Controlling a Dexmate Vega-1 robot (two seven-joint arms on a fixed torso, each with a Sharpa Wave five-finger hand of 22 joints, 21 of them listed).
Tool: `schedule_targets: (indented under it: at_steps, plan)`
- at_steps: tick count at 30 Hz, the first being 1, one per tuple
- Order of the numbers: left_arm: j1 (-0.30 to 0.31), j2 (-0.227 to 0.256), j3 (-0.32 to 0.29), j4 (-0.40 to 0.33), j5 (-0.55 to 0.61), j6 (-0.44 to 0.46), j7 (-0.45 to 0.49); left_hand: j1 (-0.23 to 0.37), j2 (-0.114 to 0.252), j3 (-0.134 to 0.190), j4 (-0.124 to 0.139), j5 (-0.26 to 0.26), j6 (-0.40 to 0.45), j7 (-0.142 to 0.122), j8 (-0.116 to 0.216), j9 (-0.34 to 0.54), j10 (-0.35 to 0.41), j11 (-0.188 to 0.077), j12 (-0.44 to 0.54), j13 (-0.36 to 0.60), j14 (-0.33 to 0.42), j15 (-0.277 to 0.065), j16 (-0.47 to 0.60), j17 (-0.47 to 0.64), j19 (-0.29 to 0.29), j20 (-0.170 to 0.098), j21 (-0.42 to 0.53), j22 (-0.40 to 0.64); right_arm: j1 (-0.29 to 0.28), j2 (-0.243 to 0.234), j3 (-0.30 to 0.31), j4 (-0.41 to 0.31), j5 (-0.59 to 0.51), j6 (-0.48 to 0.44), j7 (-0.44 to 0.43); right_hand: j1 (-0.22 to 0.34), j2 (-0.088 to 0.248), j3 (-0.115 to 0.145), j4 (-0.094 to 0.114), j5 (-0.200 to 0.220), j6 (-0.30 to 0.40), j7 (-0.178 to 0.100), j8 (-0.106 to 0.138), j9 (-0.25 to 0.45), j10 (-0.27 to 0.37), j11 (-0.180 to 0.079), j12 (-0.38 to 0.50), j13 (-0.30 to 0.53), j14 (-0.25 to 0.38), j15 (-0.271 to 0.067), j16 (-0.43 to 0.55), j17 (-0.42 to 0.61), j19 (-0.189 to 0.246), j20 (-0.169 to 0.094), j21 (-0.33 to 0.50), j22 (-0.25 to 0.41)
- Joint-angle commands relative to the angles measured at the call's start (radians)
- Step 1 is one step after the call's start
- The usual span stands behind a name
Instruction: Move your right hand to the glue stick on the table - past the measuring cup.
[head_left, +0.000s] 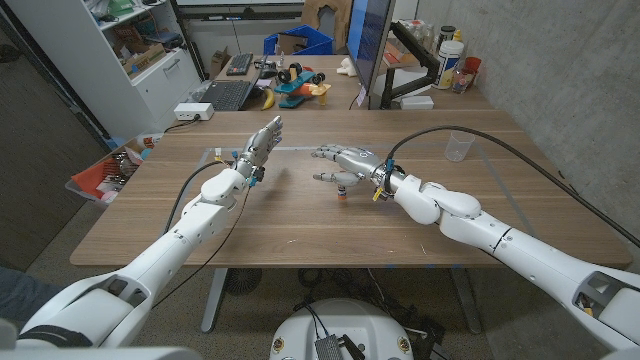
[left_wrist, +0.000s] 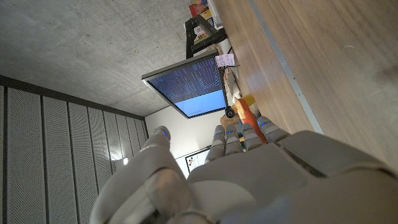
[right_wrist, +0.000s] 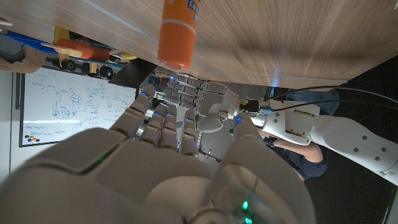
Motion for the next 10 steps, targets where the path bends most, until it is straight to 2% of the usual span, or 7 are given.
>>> schedule_targets:
  at_steps: [1, 10]
  plan:
    - [-0.006, -0.003, 0.001, 0.015, -0.003, -0.006, -0.012, -0.003, 0.006, 0.000, -0.004, -0.004, 0.007, 0.000, 0.005, 0.001, 0.000, 0.001, 0.004, 0.002, -0.004, 0.005, 0.004, 0.005, 0.001, 0.011, -0.003, 0.002, 0.003, 0.004, -0.012, -0.002, -0.012, -0.015, 0.005, -0.001, -0.006, 0.004, -0.004, 0.005, 0.009, 0.002, 0.006, 0.003, 0.011, 0.004, 0.005, 0.006, 0.011, 0.002, 0.002, 0.004, 0.003, -0.005, 0.005, 0.004]
    - [-0.016, -0.006, 0.003, 0.032, -0.003, -0.010, -0.022, -0.004, 0.006, 0.000, -0.005, -0.004, 0.008, 0.001, 0.005, 0.001, 0.000, 0.000, 0.004, 0.002, -0.004, 0.004, 0.004, 0.005, 0.000, 0.011, -0.003, 0.002, 0.007, 0.007, -0.016, -0.001, -0.015, -0.019, 0.005, -0.001, -0.007, 0.005, -0.004, 0.006, 0.011, 0.001, 0.006, 0.003, 0.012, 0.000, 0.005, 0.006, 0.012, 0.001, 0.002, 0.004, 0.003, -0.005, 0.006, 0.004]
